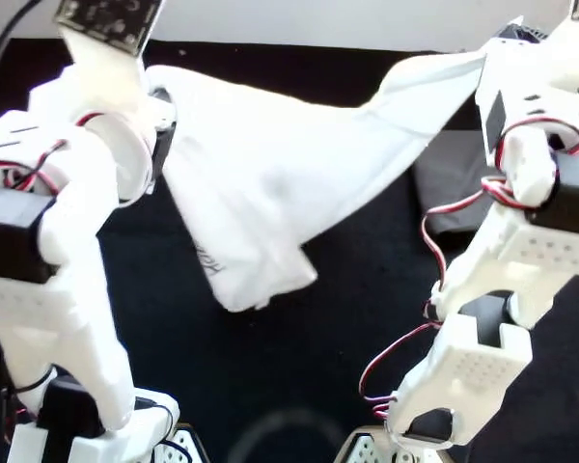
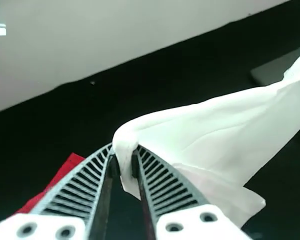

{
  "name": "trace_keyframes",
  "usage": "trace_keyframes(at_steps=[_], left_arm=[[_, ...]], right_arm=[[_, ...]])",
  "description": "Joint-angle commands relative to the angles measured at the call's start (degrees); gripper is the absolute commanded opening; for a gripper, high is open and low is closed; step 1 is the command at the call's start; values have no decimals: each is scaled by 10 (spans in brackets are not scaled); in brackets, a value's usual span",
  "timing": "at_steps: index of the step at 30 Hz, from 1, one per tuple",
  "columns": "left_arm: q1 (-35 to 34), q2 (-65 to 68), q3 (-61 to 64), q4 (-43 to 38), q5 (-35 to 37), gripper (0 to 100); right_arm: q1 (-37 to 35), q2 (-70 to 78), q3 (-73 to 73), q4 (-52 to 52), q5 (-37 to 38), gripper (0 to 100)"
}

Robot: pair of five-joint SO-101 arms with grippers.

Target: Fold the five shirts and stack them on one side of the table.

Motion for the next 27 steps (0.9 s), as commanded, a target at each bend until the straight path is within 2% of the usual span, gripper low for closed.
trace_keyframes(at_steps=[1, 8, 15, 19, 27], left_arm=[[-9, -22, -5, -35, 6, 9], [-8, -61, -10, -39, 4, 9], [-8, -71, 15, -22, 6, 9], [-10, -61, 117, -15, 5, 9], [-7, -27, 407, -18, 4, 9]], right_arm=[[26, -28, -16, -40, 6, 5], [67, -29, -80, -42, 6, 5], [43, -82, -43, -40, 6, 5], [21, -85, 49, -2, 6, 5], [-17, -67, 282, 53, 4, 5]])
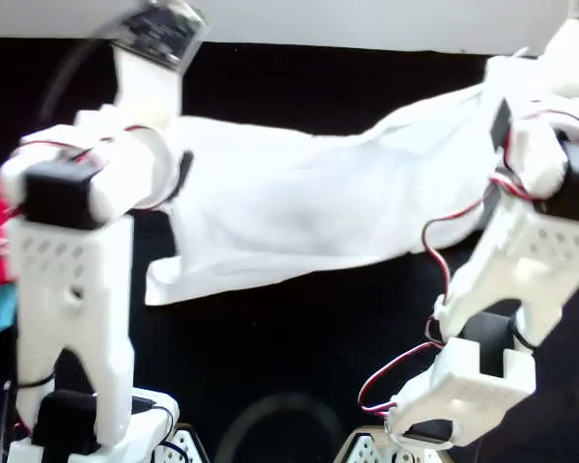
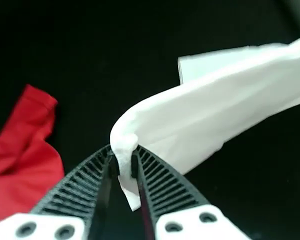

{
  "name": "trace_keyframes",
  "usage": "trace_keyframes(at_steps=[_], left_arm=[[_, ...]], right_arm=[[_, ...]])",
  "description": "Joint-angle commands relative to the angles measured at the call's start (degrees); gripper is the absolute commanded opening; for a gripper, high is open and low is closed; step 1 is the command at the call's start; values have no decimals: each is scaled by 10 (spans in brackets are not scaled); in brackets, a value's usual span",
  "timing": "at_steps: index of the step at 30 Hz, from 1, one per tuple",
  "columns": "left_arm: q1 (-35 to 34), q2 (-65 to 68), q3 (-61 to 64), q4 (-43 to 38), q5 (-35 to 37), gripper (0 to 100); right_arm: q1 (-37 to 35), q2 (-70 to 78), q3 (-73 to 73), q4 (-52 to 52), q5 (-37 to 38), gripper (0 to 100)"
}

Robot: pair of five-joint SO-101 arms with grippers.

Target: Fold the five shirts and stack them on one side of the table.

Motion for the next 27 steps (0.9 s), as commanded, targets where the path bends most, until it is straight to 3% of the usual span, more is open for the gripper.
trace_keyframes(at_steps=[1, 15, 19, 27], left_arm=[[-4, 13, 113, -2, 4, 9], [-4, 96, 360, -129, 7, 43], [-7, 109, 382, -131, 7, 166], [-7, 55, 385, -105, 5, 168]], right_arm=[[-8, 3, 107, 6, 4, 5], [-5, 2, 319, 3, -39, 5], [3, 1, 356, -20, -39, 5], [25, -5, 375, -32, -38, 5]])
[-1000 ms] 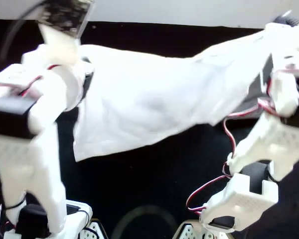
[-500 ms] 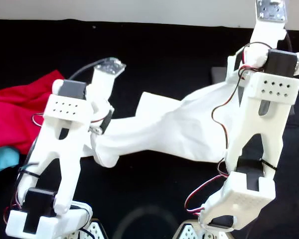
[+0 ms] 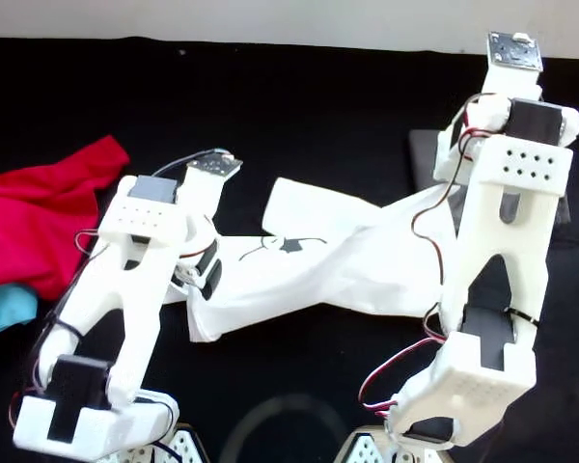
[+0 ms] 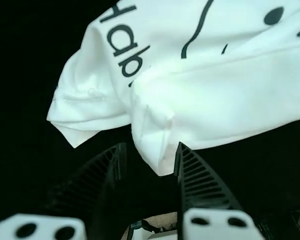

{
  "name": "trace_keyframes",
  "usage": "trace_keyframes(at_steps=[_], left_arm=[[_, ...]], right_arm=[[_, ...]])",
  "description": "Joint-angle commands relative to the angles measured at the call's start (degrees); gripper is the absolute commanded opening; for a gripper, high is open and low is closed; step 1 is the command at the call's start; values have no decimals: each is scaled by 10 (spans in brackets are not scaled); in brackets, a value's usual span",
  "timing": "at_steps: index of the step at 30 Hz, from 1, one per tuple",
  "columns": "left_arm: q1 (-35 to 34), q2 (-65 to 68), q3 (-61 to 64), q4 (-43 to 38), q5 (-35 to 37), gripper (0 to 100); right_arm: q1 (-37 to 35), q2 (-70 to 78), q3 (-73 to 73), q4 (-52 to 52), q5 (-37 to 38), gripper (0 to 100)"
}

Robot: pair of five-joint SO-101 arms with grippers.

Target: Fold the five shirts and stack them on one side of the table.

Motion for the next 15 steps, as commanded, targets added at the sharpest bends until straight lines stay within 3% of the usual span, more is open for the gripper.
trace_keyframes(at_steps=[1, 10, 15], left_arm=[[-7, -33, 2, 5, 0, 168], [-90, 35, 39, -163, 3, 168], [-113, 39, 20, -178, 14, 168]], right_arm=[[15, -19, 2, -8, -6, 5], [14, -93, 4, -3, -4, 5], [5, -93, 80, -22, -4, 5]])
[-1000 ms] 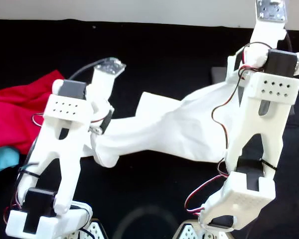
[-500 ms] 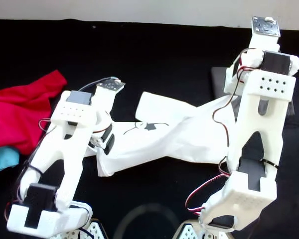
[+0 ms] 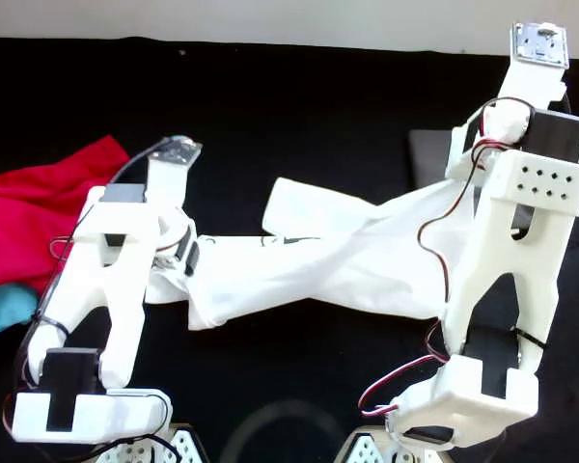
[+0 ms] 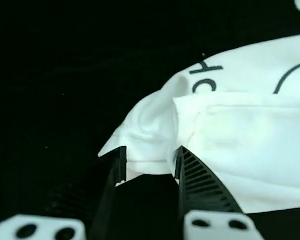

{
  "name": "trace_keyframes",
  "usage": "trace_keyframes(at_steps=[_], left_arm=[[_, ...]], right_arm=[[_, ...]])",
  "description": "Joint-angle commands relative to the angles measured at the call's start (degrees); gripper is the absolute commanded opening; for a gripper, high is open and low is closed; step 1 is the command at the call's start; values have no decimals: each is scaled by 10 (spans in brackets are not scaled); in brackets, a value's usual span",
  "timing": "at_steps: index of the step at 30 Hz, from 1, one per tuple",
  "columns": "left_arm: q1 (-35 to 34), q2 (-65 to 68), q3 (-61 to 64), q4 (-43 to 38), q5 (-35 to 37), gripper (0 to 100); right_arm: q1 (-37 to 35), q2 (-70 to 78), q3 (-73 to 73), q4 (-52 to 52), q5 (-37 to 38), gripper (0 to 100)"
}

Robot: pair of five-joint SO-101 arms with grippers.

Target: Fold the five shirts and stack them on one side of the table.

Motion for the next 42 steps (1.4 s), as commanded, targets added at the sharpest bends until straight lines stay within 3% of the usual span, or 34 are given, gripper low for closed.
trace_keyframes(at_steps=[1, 11, 14, 20, 26, 42], left_arm=[[-15, -1, -30, -9, 27, 168], [-13, 5, -175, 118, 171, 171], [10, 6, -164, 122, 171, 171], [54, 6, -101, 92, 173, 171], [51, 32, -62, 28, 171, 171], [19, 153, -116, 9, 170, 171]], right_arm=[[-9, -31, 70, -35, -4, 5], [-11, -33, 266, -182, -7, 5], [-11, -33, 286, -199, -7, 5], [-11, -33, 289, -205, -7, 5], [-11, -33, 288, -203, -7, 5], [-11, -33, 288, -204, -5, 5]])
